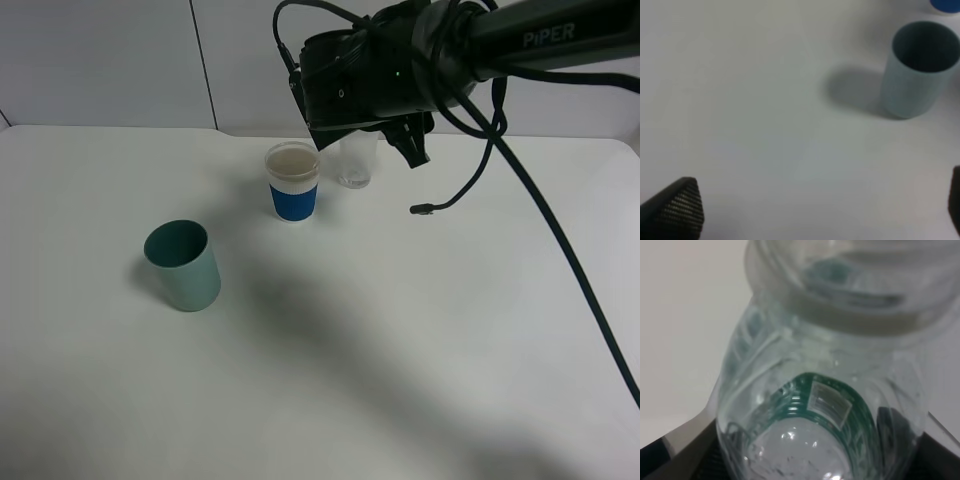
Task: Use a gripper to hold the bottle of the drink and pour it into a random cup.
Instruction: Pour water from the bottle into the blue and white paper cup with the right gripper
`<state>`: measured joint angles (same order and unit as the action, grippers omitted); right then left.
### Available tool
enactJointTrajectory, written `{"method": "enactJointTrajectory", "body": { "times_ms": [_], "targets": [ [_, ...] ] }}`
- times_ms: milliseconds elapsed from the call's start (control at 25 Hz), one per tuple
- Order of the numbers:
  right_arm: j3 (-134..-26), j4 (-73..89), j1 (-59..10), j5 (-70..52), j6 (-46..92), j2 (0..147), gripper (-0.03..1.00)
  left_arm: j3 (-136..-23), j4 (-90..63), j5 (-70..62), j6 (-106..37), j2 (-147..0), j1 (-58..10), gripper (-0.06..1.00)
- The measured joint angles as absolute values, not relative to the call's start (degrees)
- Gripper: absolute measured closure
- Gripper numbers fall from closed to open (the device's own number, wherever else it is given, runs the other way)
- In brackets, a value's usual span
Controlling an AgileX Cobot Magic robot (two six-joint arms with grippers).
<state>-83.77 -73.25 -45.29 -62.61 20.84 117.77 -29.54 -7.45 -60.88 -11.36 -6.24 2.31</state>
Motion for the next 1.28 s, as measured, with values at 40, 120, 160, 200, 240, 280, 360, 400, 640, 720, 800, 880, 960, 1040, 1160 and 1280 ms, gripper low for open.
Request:
{"method": "enactJointTrajectory", "body": {
  "times_ms": [40,120,160,200,240,280,360,400,640,720,800,880,960,1040,1160,1280],
  "targets": [
    [-83.8,-73.2,-45.3,-62.6,20.7,117.8,0.4,-29.5,-7.5,-60.9,-11.4,-6.2,2.3,-0.05],
    [-84.4,-73.2,-45.3,-62.8,20.0,118.1,0.4,-29.5,-7.5,-60.9,-11.4,-6.2,2.3,-0.05],
    [-85.4,-73.1,-45.3,-63.2,19.3,118.6,0.4,-29.5,-7.5,-60.9,-11.4,-6.2,2.3,-0.05],
    [-86.5,-73.1,-45.3,-63.5,18.9,119.2,0.4,-29.5,-7.5,-60.9,-11.4,-6.2,2.3,-0.05],
    [-87.5,-73.1,-45.3,-64.1,18.7,119.7,0.4,-29.5,-7.5,-60.9,-11.4,-6.2,2.3,-0.05],
    [-88.5,-73.0,-45.6,-64.2,18.5,120.3,0.4,-29.5,-7.5,-60.9,-11.4,-6.2,2.3,-0.05],
    [-90.0,-73.0,-46.2,-64.3,18.4,120.9,0.4,-29.5,-7.5,-60.9,-11.4,-6.2,2.3,-0.05],
    [-90.2,-73.0,-46.4,-64.1,18.4,120.9,0.4,-29.5,-7.5,-60.9,-11.4,-6.2,2.3,-0.05],
    [-90.5,-73.0,-46.8,-64.4,19.4,120.9,0.4,-29.5,-7.5,-60.9,-11.4,-6.2,2.3,-0.05],
    [-90.5,-73.0,-46.8,-64.7,20.1,120.9,0.4,-29.5,-7.5,-60.9,-11.4,-6.2,2.3,-0.05],
    [-90.5,-73.0,-46.8,-64.9,21.1,120.9,0.4,-29.5,-7.5,-60.9,-11.4,-6.2,2.3,-0.05],
    [-90.5,-73.0,-46.8,-65.0,22.2,120.9,0.4,-29.5,-7.5,-60.9,-11.4,-6.2,2.3,-0.05],
    [-90.5,-73.0,-46.8,-65.2,23.1,120.9,0.4,-29.5,-7.5,-60.9,-11.4,-6.2,2.3,-0.05],
    [-90.5,-73.0,-46.8,-65.2,23.8,120.9,0.4,-29.5,-7.5,-60.9,-11.4,-6.2,2.3,-0.05],
    [-90.5,-73.1,-46.8,-65.2,24.0,120.9,0.4,-29.5,-7.5,-60.9,-11.4,-6.2,2.3,-0.05],
    [-90.5,-73.4,-46.8,-65.2,24.4,120.9,0.4,-29.5,-7.5,-60.9,-11.4,-6.2,2.3,-0.05]
  ]
}}
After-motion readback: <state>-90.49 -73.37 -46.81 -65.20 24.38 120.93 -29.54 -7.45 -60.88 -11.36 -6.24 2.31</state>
